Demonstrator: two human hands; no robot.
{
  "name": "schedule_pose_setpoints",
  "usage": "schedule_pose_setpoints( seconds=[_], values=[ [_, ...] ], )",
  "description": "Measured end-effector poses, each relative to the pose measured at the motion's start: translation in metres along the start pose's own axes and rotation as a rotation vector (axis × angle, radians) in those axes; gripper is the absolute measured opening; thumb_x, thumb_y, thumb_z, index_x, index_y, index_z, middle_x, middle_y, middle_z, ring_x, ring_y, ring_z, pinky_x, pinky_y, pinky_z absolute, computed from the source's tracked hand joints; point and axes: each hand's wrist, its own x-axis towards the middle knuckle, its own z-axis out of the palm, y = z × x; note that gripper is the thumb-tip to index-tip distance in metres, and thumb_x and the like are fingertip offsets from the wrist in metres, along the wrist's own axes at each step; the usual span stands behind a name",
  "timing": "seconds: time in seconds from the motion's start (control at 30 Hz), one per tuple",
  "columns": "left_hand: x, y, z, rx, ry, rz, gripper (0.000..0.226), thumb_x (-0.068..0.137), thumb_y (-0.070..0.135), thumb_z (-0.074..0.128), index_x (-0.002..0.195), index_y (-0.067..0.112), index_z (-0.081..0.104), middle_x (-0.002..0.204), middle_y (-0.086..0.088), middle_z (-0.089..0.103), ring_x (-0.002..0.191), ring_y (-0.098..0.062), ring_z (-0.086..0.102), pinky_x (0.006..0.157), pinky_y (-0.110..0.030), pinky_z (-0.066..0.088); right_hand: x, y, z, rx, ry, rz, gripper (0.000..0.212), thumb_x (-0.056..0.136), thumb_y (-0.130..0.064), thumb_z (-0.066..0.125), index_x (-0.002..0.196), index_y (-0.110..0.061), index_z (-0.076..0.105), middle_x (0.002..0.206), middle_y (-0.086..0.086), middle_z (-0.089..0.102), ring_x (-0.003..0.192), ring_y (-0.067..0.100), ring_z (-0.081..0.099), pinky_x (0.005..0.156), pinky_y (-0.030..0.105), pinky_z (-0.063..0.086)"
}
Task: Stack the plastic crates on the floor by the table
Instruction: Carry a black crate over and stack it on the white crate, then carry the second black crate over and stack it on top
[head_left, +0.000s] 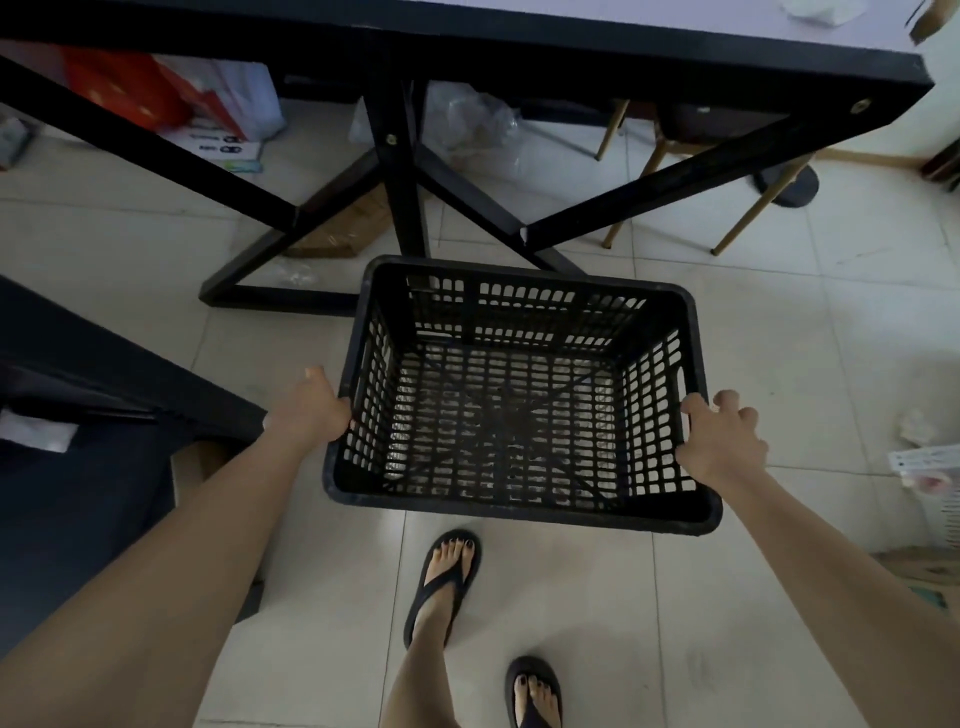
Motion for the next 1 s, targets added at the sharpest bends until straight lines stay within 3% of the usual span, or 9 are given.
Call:
schedule_pose_setpoints(
  seconds=[0.23,0.4,0.53,0.7,0.9,1.0],
  values=[
    [-0.072,-0.010,-0.031,0.037,0.017,0.048,0.055,0.096,0.031,0.044,0.144,0.005,0.034,0.145,-0.018,0.043,0.128,-0.035,0.046,0.106,-0.045,0.041,-0.042,-0.052,-0.040,-0.120,0.036,-0.233,0.057,0.083,-0.019,0.058,0.136,-0.021,0.037,0.139,0.012,0.032,0.131,0.035,0.030,0.100,0.052,0.039],
    [-0.150,-0.046,-0.055,0.010,0.063,0.063,0.037,0.096,0.025,0.041,0.117,0.000,0.059,0.126,-0.019,0.059,0.113,-0.036,0.057,0.098,-0.043,0.048,-0.107,-0.105,-0.075,-0.187,0.032,-0.465,0.052,0.087,-0.024,0.057,0.135,-0.019,0.038,0.137,0.014,0.036,0.129,0.036,0.033,0.100,0.052,0.037],
    [-0.233,-0.090,-0.077,0.018,0.079,0.044,0.036,0.096,0.028,0.043,0.118,0.006,0.060,0.125,-0.013,0.059,0.111,-0.033,0.056,0.097,-0.044,0.048,-0.180,-0.151,-0.099,-0.248,0.050,-0.672,0.045,0.085,-0.026,0.056,0.128,-0.018,0.044,0.129,0.015,0.045,0.121,0.035,0.043,0.094,0.047,0.045],
    [-0.334,-0.174,-0.098,0.033,0.044,-0.034,0.038,0.096,0.027,0.042,0.120,0.005,0.062,0.126,-0.011,0.061,0.115,-0.033,0.057,0.098,-0.041,0.047,-0.296,-0.205,-0.104,-0.353,0.018,-0.884,0.043,0.086,-0.025,0.051,0.128,-0.019,0.045,0.129,0.014,0.047,0.120,0.035,0.046,0.094,0.045,0.046],
    [-0.441,-0.316,-0.117,-0.031,0.097,-0.287,0.036,0.094,0.027,0.047,0.119,0.008,0.064,0.123,-0.011,0.064,0.115,-0.031,0.060,0.099,-0.039,0.049,-0.452,-0.272,-0.073,-0.444,-0.066,-1.104,0.027,0.083,-0.025,0.053,0.109,-0.019,0.048,0.108,0.009,0.052,0.106,0.032,0.055,0.081,0.040,0.047],
    [-0.492,-0.387,-0.121,-0.051,0.129,-0.365,0.035,0.093,0.025,0.048,0.120,0.010,0.063,0.127,-0.008,0.063,0.115,-0.028,0.060,0.099,-0.037,0.049,-0.540,-0.303,-0.050,-0.470,-0.118,-1.168,0.025,0.082,-0.020,0.054,0.106,-0.020,0.048,0.111,0.008,0.055,0.102,0.031,0.057,0.080,0.038,0.049]
  ],
)
